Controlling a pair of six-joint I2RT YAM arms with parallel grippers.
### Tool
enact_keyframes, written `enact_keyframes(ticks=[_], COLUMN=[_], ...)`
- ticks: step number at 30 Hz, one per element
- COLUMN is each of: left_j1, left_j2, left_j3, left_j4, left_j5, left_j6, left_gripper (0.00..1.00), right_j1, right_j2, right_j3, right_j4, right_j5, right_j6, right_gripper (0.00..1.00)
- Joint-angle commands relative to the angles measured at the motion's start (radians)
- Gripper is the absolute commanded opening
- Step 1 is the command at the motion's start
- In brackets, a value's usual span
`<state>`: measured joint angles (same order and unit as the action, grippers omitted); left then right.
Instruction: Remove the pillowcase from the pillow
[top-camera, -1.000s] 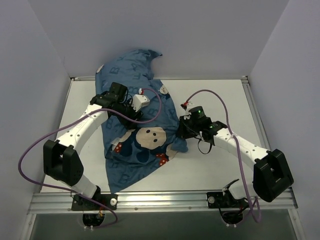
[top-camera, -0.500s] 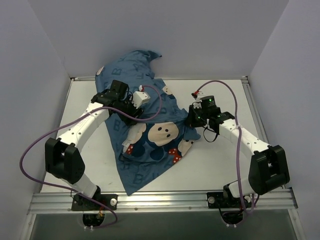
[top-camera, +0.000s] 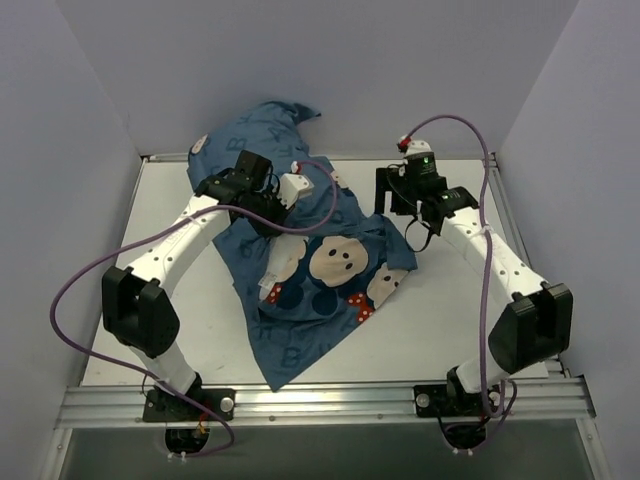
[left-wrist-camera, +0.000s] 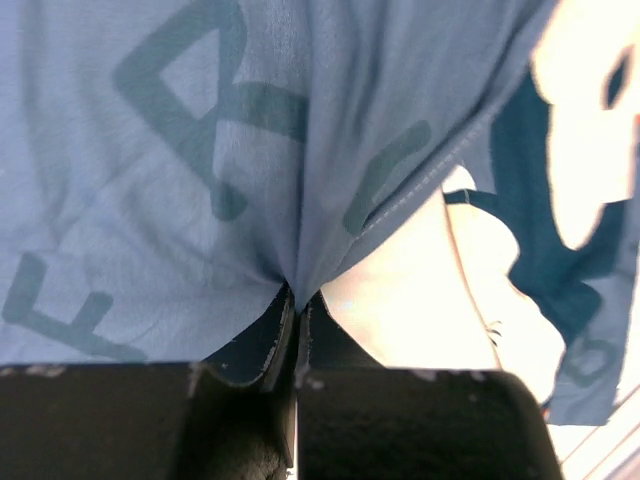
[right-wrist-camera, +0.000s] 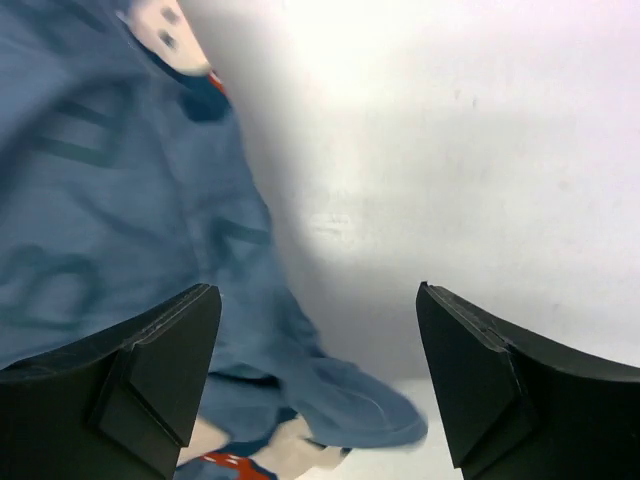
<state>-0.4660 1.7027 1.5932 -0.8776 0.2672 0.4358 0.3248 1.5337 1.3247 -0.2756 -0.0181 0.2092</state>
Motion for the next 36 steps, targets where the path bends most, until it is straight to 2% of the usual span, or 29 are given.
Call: enact_keyframes(ticks=[1, 2, 5, 9, 14, 21, 26, 29, 30, 36], left_j1=[0.000, 0.000, 0.004, 0.007, 0.004, 0.006, 0.015, 0.038, 0.046, 0.118], left_j2=[0.003, 0.009, 0.038, 0.072, 0.081, 0.071, 0.080, 0.078, 0.075, 0.051], left_j3=[0.093, 0.102, 0.131, 0.160, 0.172, 0.156, 0.154, 0.152, 0.145, 0.068], left_j4=[0.023, 0.023, 0.032, 0.037, 0.029, 0.040, 0.043, 0.048, 0.052, 0.123], left_j5=[0.087, 0.092, 0.080, 0.063, 0.087, 0.089, 0.104, 0.110, 0.096, -0.023], left_j6=[-0.066, -0.074, -0.103, -0.129, -0.129, -0.132, -0.141, -0.150, -0.155, -0.097], left_gripper=[0.02, 0.02, 0.02, 0.02, 0.02, 0.02, 0.02, 0.02, 0.02, 0.02], right_j1=[0.163, 0.243, 0.344, 0.512, 0.528, 0.533, 0.537, 0.510, 0.496, 0.370], right_j2=[-0.136, -0.156, -0.227, -0.262, -0.170, 0.017, 0.080, 0.086, 0.077, -0.085], right_j3=[0.091, 0.088, 0.007, -0.131, -0.153, -0.096, -0.125, -0.162, -0.180, -0.385], right_j4=[-0.088, -0.091, -0.051, 0.094, 0.219, 0.251, 0.282, 0.250, 0.248, 0.248], right_j5=[0.288, 0.347, 0.342, 0.408, 0.373, 0.359, 0.458, 0.501, 0.498, 0.428], right_j6=[0.016, 0.056, 0.190, 0.373, 0.440, 0.441, 0.453, 0.458, 0.461, 0.475], right_gripper=[0.82, 0.82, 0.80, 0.80, 0.79, 0.77, 0.69, 0.56, 0.47, 0.30])
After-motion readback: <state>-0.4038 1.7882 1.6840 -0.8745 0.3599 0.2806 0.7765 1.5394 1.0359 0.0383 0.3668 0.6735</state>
